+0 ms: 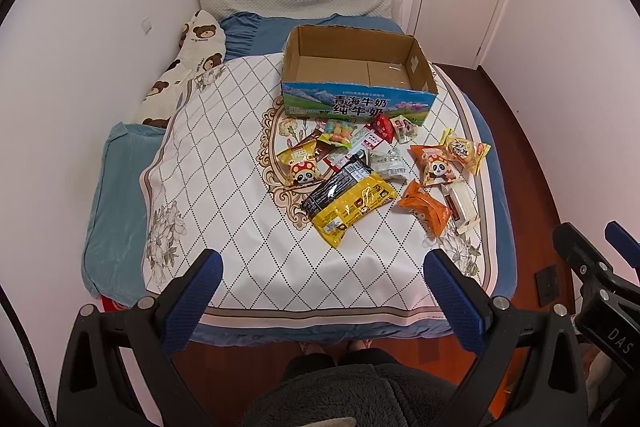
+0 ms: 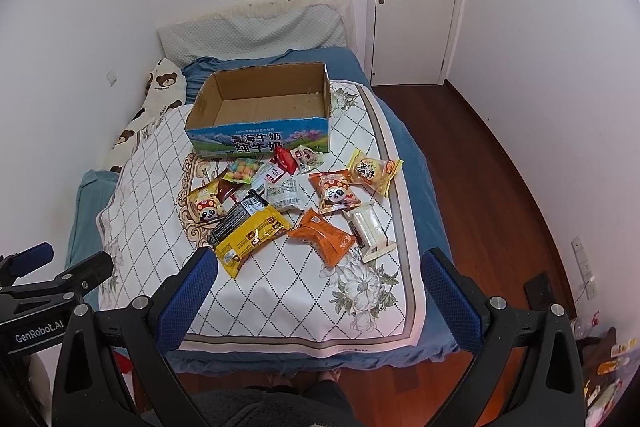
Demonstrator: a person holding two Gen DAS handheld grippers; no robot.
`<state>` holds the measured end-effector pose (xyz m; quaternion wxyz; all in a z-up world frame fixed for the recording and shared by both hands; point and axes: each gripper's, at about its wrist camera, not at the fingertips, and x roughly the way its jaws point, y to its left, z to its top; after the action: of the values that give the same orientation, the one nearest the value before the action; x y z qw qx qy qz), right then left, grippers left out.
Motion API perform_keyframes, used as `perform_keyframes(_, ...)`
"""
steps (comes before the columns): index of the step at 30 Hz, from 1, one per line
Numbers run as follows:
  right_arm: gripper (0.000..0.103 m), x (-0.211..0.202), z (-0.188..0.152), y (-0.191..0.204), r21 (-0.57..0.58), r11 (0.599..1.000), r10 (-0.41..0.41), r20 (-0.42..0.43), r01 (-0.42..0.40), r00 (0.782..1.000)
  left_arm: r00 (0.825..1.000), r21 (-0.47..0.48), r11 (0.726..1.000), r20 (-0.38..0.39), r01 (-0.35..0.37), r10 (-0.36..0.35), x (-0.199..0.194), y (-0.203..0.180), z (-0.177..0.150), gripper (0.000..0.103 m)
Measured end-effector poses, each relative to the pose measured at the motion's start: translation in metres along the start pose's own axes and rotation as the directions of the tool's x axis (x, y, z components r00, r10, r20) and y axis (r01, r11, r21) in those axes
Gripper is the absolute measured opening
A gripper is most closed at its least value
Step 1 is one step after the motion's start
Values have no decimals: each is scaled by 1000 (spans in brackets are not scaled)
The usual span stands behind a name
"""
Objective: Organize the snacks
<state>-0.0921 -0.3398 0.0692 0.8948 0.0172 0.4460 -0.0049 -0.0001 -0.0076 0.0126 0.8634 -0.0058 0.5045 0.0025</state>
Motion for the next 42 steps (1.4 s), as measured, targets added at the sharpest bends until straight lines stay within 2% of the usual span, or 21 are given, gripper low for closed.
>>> perform_keyframes(42,103,-10,0,5,-6,1000,31,17,-31,999,1000,8,1000,12,-5,5,-8,1,1,103)
